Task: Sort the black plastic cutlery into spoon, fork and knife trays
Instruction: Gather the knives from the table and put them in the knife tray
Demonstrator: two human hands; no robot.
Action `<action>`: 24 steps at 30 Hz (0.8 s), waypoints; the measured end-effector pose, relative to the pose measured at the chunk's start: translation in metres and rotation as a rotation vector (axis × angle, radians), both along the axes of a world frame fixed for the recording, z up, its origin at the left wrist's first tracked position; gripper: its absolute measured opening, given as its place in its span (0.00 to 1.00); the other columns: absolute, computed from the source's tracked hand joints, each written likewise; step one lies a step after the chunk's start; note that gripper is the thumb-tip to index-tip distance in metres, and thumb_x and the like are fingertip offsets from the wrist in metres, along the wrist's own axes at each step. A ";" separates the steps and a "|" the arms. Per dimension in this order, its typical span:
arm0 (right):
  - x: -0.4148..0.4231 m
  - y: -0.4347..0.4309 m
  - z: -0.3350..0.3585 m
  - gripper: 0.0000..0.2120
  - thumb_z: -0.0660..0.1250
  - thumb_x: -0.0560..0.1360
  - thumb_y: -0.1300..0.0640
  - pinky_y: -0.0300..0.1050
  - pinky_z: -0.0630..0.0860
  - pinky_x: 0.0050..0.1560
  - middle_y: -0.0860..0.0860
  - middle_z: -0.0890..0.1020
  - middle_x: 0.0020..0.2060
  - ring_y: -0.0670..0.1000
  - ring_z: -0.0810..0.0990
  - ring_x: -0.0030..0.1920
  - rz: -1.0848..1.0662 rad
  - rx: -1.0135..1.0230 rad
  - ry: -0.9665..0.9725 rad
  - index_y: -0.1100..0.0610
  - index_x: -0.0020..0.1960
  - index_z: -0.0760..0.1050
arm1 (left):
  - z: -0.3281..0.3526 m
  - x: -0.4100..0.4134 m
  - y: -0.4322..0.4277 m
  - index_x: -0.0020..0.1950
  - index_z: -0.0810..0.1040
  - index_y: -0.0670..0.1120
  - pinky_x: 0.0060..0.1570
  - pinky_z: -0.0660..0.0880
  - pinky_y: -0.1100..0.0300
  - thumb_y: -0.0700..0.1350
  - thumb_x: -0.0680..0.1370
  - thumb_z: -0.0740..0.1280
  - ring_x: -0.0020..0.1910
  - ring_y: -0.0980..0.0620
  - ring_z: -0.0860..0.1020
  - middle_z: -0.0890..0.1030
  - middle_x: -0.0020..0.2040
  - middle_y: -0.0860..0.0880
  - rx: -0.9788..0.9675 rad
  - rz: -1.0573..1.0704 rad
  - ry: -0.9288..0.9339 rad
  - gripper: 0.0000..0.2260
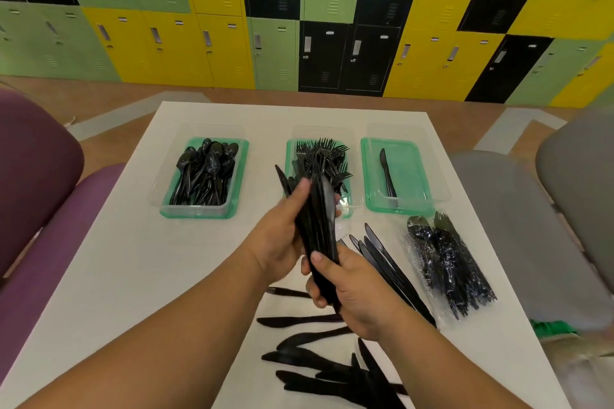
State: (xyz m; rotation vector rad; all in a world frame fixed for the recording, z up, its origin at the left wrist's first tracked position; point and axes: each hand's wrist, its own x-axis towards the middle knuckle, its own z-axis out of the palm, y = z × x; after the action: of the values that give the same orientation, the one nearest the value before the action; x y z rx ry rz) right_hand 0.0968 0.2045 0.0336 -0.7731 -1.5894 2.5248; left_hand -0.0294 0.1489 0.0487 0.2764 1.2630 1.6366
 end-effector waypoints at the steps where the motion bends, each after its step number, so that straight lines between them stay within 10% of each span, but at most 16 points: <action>1: -0.001 0.003 0.000 0.05 0.59 0.81 0.59 0.41 0.69 0.31 0.52 0.78 0.39 0.49 0.74 0.31 0.024 0.023 -0.004 0.58 0.52 0.73 | 0.002 -0.006 0.005 0.54 0.83 0.47 0.59 0.72 0.47 0.58 0.72 0.65 0.53 0.47 0.80 0.82 0.56 0.43 0.043 0.041 -0.058 0.19; 6: -0.005 0.021 0.004 0.07 0.59 0.81 0.57 0.42 0.71 0.33 0.52 0.79 0.39 0.50 0.75 0.32 0.065 0.021 -0.048 0.57 0.57 0.72 | 0.004 -0.014 0.025 0.55 0.80 0.45 0.56 0.77 0.50 0.42 0.79 0.63 0.48 0.47 0.83 0.84 0.50 0.44 0.014 -0.008 0.000 0.08; 10: -0.016 0.056 0.010 0.06 0.59 0.81 0.59 0.42 0.71 0.32 0.52 0.78 0.36 0.49 0.74 0.31 -0.044 0.048 -0.100 0.58 0.52 0.73 | 0.004 -0.023 0.035 0.63 0.75 0.41 0.66 0.70 0.46 0.48 0.79 0.63 0.61 0.43 0.78 0.81 0.59 0.41 -0.062 -0.022 0.037 0.16; 20: -0.078 0.226 -0.023 0.08 0.58 0.81 0.61 0.43 0.67 0.28 0.56 0.74 0.33 0.51 0.70 0.29 -0.386 0.493 -0.571 0.62 0.46 0.70 | -0.030 -0.048 0.016 0.60 0.76 0.45 0.57 0.77 0.52 0.45 0.79 0.64 0.51 0.47 0.83 0.84 0.51 0.47 -0.224 0.110 0.111 0.11; 24: -0.100 0.243 -0.043 0.15 0.60 0.80 0.58 0.45 0.68 0.37 0.63 0.80 0.52 0.56 0.74 0.42 -0.173 0.654 -0.854 0.71 0.57 0.73 | -0.039 -0.053 0.003 0.58 0.78 0.46 0.53 0.78 0.53 0.44 0.79 0.63 0.49 0.48 0.82 0.85 0.48 0.47 -0.278 0.113 0.123 0.09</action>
State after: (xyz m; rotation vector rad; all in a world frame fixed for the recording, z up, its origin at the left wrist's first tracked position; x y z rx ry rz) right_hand -0.0031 0.4472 -0.0091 -1.8688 -2.2129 1.4032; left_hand -0.0822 0.1520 0.0092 0.1372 1.6053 1.5325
